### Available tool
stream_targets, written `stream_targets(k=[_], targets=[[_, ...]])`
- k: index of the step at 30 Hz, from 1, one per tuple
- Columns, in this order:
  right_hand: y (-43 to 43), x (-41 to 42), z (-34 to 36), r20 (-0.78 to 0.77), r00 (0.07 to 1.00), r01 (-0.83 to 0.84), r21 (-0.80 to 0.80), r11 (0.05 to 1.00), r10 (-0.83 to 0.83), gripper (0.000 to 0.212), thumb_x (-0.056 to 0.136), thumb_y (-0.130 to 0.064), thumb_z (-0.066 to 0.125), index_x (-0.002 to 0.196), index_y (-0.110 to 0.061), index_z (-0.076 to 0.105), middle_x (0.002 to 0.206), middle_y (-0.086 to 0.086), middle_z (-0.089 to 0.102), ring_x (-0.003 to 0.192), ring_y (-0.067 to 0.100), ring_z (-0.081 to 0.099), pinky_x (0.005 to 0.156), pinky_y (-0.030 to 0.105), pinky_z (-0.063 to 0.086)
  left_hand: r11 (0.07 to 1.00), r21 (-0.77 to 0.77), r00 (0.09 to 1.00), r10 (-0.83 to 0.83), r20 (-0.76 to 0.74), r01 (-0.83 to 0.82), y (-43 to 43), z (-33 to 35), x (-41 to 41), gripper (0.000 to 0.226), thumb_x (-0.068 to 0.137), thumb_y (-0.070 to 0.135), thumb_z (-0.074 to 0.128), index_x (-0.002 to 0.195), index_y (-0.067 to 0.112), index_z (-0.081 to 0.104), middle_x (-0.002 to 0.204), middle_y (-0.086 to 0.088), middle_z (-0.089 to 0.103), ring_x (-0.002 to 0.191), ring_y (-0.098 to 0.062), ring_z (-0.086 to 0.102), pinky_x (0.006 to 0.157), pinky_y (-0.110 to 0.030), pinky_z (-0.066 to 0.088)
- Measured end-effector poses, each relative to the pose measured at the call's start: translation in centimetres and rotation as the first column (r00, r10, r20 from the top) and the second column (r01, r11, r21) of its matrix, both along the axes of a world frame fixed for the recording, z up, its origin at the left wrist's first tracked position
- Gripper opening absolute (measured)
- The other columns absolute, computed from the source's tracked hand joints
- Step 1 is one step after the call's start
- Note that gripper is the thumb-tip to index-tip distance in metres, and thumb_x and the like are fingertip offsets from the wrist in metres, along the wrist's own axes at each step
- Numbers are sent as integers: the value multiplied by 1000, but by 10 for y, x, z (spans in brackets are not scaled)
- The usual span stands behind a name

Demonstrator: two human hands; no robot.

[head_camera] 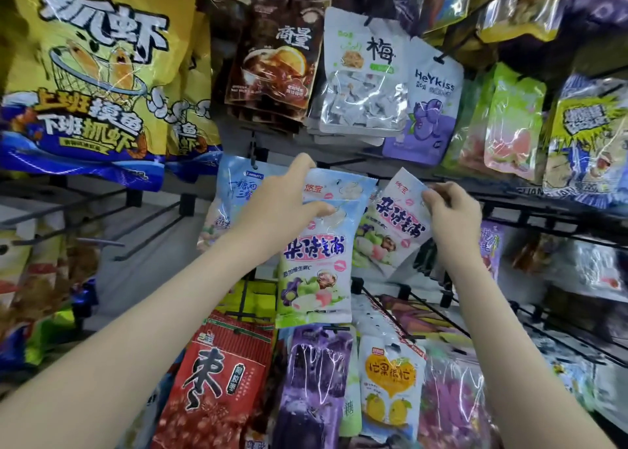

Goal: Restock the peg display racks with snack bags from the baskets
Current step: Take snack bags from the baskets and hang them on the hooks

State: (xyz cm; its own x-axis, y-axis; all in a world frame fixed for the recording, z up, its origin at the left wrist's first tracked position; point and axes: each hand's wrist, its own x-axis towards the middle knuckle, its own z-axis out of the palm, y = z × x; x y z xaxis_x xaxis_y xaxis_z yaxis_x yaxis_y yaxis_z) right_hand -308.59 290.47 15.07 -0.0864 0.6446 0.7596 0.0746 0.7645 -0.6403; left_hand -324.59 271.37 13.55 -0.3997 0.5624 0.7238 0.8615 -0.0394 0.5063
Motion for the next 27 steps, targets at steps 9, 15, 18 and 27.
stream_targets(k=[9,15,18,27], targets=[[15,5,15,40,997,-58,-87,994,62,9,92,-17,60,88,-12,67,85,3,67,84,18,61,80,35,50,1000,-21,1000,17,-15,-17,19,-3,17,41,86,38,68,105,22,35,63,-2,52,54,-20,48,53,-32,37],[23,10,21,100,987,-116,-135,984,130,10,90,-20,64,83,-15,69,85,7,70,81,22,62,84,45,53,1000,1,1000,11,-8,-11,30,-7,19,41,84,39,70,100,25,34,71,-6,60,63,-26,59,61,-39,49],[26,12,22,137,978,-143,-129,981,160,12,90,-20,63,80,-15,68,87,12,70,80,23,61,84,48,53,1000,8,1000,8,7,-8,31,-9,18,41,84,39,71,100,24,36,73,-5,61,64,-24,59,64,-41,50],[28,14,25,213,968,-125,-45,991,131,15,91,-20,62,78,-16,68,87,8,72,81,21,62,81,44,53,999,25,999,-31,34,30,43,-5,28,39,83,37,71,99,24,39,74,-3,63,64,-23,59,59,-35,47]])
